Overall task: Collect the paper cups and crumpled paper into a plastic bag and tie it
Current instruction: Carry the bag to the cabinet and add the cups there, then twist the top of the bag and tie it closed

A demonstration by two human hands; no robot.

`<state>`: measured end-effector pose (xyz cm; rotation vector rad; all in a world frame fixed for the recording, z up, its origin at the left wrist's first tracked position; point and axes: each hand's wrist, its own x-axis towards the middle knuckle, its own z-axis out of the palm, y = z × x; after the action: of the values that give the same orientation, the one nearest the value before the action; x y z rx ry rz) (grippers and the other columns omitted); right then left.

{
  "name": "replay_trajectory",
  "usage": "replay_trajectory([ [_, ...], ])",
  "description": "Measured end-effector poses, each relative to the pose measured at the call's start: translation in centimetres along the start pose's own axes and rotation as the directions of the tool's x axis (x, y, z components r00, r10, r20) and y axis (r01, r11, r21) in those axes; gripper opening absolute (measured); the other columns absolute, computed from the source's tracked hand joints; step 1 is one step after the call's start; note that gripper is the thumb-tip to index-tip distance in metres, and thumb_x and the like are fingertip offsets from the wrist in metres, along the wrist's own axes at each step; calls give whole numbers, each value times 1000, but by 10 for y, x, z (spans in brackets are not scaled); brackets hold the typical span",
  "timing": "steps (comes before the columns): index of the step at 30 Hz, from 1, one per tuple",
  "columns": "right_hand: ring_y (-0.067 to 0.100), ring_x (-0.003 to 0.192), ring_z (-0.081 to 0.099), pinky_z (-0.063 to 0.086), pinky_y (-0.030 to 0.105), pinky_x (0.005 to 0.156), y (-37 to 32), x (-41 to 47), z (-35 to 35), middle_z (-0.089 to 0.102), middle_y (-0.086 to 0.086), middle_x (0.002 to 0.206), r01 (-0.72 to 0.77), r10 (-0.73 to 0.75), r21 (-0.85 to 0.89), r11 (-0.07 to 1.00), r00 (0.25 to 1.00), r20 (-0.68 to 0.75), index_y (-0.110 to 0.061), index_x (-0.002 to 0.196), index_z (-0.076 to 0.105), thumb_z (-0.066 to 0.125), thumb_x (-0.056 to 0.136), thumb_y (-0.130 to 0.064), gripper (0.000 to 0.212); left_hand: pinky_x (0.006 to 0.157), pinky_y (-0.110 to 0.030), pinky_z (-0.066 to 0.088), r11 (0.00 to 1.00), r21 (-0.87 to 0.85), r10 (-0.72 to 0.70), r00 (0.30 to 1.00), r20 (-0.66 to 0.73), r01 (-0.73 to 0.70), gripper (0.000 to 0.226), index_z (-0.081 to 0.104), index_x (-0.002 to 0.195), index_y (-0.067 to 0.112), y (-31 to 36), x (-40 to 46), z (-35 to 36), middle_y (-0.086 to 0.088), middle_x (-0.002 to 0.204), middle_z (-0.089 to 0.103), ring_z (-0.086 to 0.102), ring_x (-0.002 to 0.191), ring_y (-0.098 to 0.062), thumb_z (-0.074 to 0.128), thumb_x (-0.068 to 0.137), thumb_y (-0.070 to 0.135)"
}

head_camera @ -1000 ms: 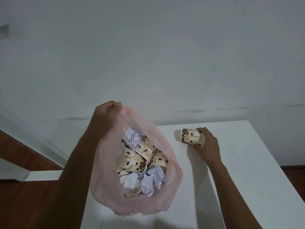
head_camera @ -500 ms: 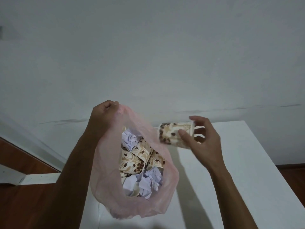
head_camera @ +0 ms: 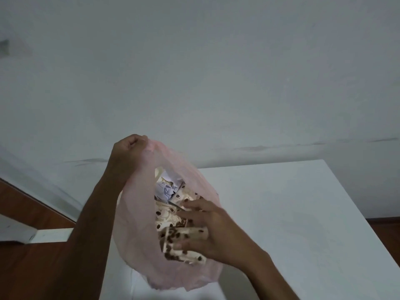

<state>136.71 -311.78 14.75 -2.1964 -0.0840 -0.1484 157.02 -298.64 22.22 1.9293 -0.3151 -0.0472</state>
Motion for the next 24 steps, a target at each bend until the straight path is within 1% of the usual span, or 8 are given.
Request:
replay_trajectory([
  [3,0,89,59,48,13,72,10,-4,-12,58,-18,101,12,-16,-14,1000,952,-306,-29,104,71,83,71,-49,40,52,-5,42,1000,-6,1,1000,-10,-2,16,66,87,6,-2,1,-2,0,76,62,54,54,9,55,96,12],
  [6,0,91,48,43,15,71,21,-12,-17,46,-23,101,-264,187,-120,957,879,-439,-35,109,51,83,58,-64,67,52,-6,43,1000,-6,-8,1000,-19,8,17,67,90,1,-5,1,-1,-2,76,62,54,54,8,55,96,12],
  [9,10,115,48,44,25,88,42,-23,-22,44,-13,128,-583,568,-136,801,812,-138,-30,137,38,79,63,-64,90,49,-6,41,1000,1,-5,1000,-28,5,21,65,91,-3,-3,-1,-1,-4,73,58,51,49,7,54,97,13],
  [12,13,95,59,50,32,79,58,-28,-23,61,-1,114,-684,686,-52,727,723,86,-16,111,63,67,85,-42,37,46,-7,40,1000,-4,-8,999,-35,8,21,63,92,-5,-1,-2,-2,-6,74,55,50,47,5,52,98,12],
  [14,18,78,63,58,44,73,63,-28,-22,67,8,95,-723,715,155,673,690,111,-6,91,62,57,91,-28,22,46,-7,40,1000,7,-14,999,-47,14,19,63,90,-3,1,-1,-4,-6,75,56,50,48,4,53,97,12],
  [18,29,87,71,57,35,61,61,-19,-29,72,14,99,-653,759,576,491,645,85,-3,104,57,47,98,-22,23,52,-9,43,999,37,-27,999,-37,28,15,66,89,4,-2,4,-12,0,77,61,53,58,2,58,95,16],
  [21,23,76,71,55,36,63,64,-6,-40,72,11,86,-548,778,712,438,628,5,-2,104,56,51,100,-23,22,68,-21,45,994,101,-34,999,15,33,20,67,96,4,-1,6,-26,0,85,66,58,72,-7,67,91,23],
  [24,19,60,61,46,28,56,62,17,-62,67,8,72,-416,778,802,428,621,-92,-2,107,58,60,92,-7,16,71,-31,49,983,157,-121,983,136,99,34,68,98,15,8,7,-49,-5,90,67,62,79,-18,83,71,29],
])
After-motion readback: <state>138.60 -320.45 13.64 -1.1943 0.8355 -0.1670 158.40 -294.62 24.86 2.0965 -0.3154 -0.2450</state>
